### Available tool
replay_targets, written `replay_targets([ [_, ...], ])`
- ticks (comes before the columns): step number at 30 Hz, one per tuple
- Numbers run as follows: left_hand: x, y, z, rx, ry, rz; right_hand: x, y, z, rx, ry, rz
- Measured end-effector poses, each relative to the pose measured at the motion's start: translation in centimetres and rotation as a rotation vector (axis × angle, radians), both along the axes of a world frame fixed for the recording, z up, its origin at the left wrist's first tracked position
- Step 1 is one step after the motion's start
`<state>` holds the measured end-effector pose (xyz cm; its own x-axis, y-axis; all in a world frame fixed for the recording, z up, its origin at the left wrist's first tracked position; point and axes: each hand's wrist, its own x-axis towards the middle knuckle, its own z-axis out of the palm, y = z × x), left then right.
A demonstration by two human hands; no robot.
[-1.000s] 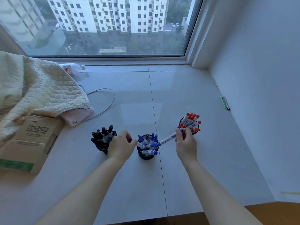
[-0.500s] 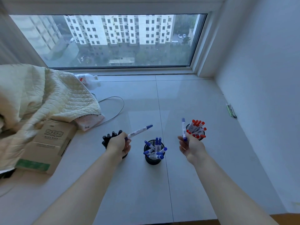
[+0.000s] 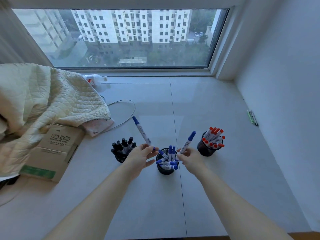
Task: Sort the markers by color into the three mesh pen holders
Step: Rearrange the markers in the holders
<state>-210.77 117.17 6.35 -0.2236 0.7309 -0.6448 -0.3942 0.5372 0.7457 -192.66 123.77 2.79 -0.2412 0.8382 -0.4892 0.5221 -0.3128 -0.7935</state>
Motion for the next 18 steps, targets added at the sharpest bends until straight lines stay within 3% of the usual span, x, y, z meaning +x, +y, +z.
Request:
replay_targets([
  [5, 0.1, -0.2, -0.5, 0.065, 0.297, -0.069, -1.9, 0.1, -0.1, 0.047, -0.020, 0.044],
  [13, -0.7, -0.2, -1.1, 0.047, 0.330, 0.006, -2.3, -0.3, -1.1, 0.119, -0.189, 0.180],
  [18, -0.5, -0.7, -2.4, 0.055, 0.410, -0.016, -2.3, -0.8, -1.9, 0.365, -0.333, 0.358],
])
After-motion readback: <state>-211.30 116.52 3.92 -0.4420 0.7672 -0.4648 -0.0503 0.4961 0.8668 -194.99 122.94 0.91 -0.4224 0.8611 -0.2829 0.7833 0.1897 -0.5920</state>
